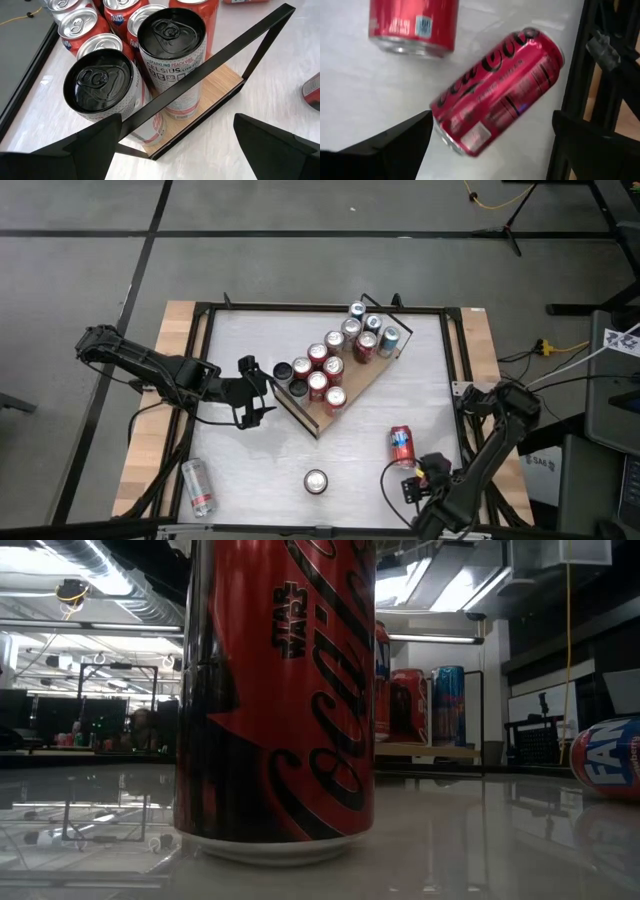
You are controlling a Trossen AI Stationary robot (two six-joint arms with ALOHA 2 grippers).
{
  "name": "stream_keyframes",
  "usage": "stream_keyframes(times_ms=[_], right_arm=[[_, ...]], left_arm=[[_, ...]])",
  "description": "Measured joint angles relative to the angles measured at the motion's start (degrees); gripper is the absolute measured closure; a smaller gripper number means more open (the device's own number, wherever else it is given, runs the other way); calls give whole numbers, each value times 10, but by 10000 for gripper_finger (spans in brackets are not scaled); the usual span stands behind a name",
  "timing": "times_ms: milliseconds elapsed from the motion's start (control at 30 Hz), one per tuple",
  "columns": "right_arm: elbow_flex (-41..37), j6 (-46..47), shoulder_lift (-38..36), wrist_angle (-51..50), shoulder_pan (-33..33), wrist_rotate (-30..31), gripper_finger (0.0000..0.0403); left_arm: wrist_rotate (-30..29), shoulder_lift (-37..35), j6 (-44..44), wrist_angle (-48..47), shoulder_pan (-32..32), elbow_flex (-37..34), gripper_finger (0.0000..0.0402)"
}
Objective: Place canned beverage on shelf
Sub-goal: Put the red black soda can on the shelf
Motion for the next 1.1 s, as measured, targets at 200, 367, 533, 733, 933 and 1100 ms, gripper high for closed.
stream_keyframes(times_ms=[200,367,533,733,933,1100], right_arm=[[0,0,6,-10,-6,3,4],[0,0,6,-8,-5,1,4],[0,1,6,-6,-5,-1,4],[0,-14,11,4,-5,-3,4],[0,-30,10,11,-9,-19,4],[0,7,6,5,-9,-68,4]], left_arm=[[0,0,0,0,0,0,24],[0,0,0,0,0,0,24],[0,0,0,0,0,0,24],[0,0,0,0,0,0,24],[0,0,0,0,0,0,24],[0,0,0,0,0,0,24]])
